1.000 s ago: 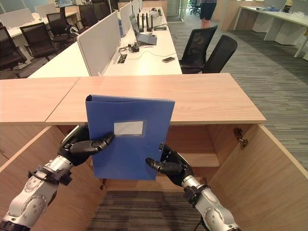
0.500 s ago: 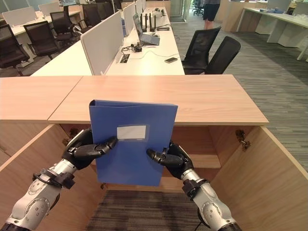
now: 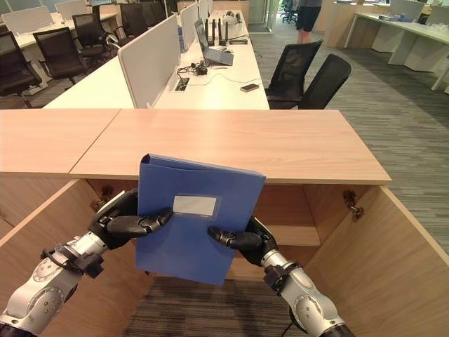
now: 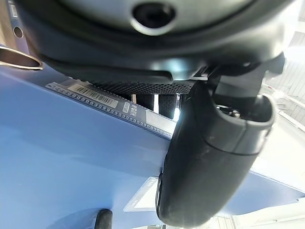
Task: Put the empty folder in the office cabinet
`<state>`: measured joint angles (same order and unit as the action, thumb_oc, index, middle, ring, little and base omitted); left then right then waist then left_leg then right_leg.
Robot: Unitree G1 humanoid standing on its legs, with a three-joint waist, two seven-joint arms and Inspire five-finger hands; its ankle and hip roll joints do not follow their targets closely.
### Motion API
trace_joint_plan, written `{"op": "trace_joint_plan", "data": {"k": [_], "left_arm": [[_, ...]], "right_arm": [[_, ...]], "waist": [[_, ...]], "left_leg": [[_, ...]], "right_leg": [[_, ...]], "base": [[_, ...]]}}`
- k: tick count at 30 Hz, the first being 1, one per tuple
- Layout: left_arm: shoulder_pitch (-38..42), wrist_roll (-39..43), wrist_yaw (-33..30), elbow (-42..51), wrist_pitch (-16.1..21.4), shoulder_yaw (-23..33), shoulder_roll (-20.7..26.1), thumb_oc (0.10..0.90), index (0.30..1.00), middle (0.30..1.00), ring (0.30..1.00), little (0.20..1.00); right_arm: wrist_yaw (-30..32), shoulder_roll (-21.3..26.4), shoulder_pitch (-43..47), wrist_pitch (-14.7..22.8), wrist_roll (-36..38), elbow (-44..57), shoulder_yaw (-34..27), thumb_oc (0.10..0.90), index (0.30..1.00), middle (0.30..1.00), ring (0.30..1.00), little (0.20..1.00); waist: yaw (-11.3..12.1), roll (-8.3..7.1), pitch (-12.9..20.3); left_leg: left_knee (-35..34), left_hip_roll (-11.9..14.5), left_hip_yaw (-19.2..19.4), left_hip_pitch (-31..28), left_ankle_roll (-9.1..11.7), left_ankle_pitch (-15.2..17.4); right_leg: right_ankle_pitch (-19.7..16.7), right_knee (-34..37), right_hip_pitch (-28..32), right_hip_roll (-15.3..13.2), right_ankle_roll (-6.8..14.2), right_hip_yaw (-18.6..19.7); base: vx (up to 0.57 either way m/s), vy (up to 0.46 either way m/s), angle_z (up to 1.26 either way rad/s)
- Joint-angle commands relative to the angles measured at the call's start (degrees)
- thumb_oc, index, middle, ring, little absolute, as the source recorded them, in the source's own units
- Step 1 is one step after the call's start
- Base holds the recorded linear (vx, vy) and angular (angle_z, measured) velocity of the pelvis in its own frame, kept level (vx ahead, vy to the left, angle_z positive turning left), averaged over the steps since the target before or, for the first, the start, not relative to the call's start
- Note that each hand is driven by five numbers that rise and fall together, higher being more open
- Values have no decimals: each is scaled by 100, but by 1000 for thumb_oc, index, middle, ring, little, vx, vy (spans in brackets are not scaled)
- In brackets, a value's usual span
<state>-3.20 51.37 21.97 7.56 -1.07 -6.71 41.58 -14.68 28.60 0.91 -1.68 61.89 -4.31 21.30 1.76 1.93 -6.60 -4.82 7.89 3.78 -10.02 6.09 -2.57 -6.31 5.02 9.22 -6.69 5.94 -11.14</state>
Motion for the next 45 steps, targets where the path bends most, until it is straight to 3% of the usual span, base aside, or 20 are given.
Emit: {"op": "trace_joint_plan", "data": {"k": [1, 6, 7, 8, 28, 29, 30, 36, 40, 45], "left_arm": [[943, 85, 337, 560, 404, -337, -138, 400, 300, 300, 300, 300], [1017, 87, 246, 557, 481, -293, -295, 400, 300, 300, 300, 300], [1017, 86, 245, 558, 481, -293, -296, 400, 300, 300, 300, 300], [1023, 85, 203, 549, 506, -275, -390, 400, 300, 300, 300, 300], [830, -1, -40, 463, 635, -24, -976, 400, 300, 300, 300, 300], [828, -2, -40, 464, 635, -24, -977, 532, 498, 498, 498, 498], [766, -129, -116, 393, 696, 64, -1001, 800, 900, 900, 900, 900], [395, -837, -264, 205, 894, 554, -963, 800, 900, 900, 900, 900], [-452, -1955, -146, -296, 1115, 1209, -780, 800, 900, 900, 900, 900], [-1230, -3309, 115, -1733, 1081, 880, -679, 800, 900, 900, 900, 900]], "right_arm": [[-758, -526, 1127, 250, 176, 910, 251, 800, 900, 900, 900, 900], [-820, -496, 1111, 155, 157, 921, 374, 800, 900, 900, 900, 900], [-820, -495, 1111, 155, 158, 921, 374, 574, 561, 561, 561, 561], [-823, -530, 1094, 155, 150, 935, 374, 400, 300, 300, 300, 300], [-773, -773, 928, 205, 132, 934, 196, 400, 300, 300, 300, 300], [-774, -772, 927, 205, 132, 934, 197, 400, 300, 300, 300, 300], [-756, -714, 827, 189, 15, 889, 117, 400, 300, 300, 300, 300], [-744, -594, 438, 144, -229, 720, -351, 400, 300, 300, 300, 300], [-915, -264, -442, -9, -862, 233, -1190, 400, 300, 300, 300, 300], [-1212, -166, -950, -213, -1489, -644, -1297, 400, 300, 300, 300, 300]], "waist": [[-80, -168, 200], [-75, -186, 196], [-76, -185, 196], [-74, -189, 198], [-65, -200, 200], [-66, -199, 201], [-57, -198, 197], [-23, -213, 205], [27, -221, 193], [39, -213, 149]], "left_leg": [[-18, -37, 70, -46, 64, 364], [-18, -29, 60, -51, 61, 366], [-18, -29, 60, -50, 61, 365], [-18, -30, 56, -45, 60, 366], [-18, -34, 38, -47, 40, 382], [-18, -34, 37, -47, 40, 382], [-18, -37, 29, -39, 39, 380], [-18, -43, 13, -29, 43, 383], [-18, -53, -22, 30, 56, 371], [-18, -69, -65, 129, 44, 335]], "right_leg": [[690, -110, 148, -167, 238, 41], [699, -124, 156, -168, 232, 31], [699, -124, 156, -168, 232, 30], [703, -129, 153, -170, 231, 31], [745, -173, 153, -173, 215, 34], [745, -173, 153, -172, 215, 33], [751, -184, 153, -172, 212, 23], [757, -179, 164, -174, 215, -5], [738, -171, 129, -188, 238, -73], [706, -183, 58, -215, 272, -144]], "base": [[0, 0, 0], [0, 0, 0], [0, 0, 0], [0, 0, 0], [0, 0, 0], [0, 0, 0], [0, 0, 0], [0, 0, 0], [-6, 15, 6], [-25, 5, 3]]}}
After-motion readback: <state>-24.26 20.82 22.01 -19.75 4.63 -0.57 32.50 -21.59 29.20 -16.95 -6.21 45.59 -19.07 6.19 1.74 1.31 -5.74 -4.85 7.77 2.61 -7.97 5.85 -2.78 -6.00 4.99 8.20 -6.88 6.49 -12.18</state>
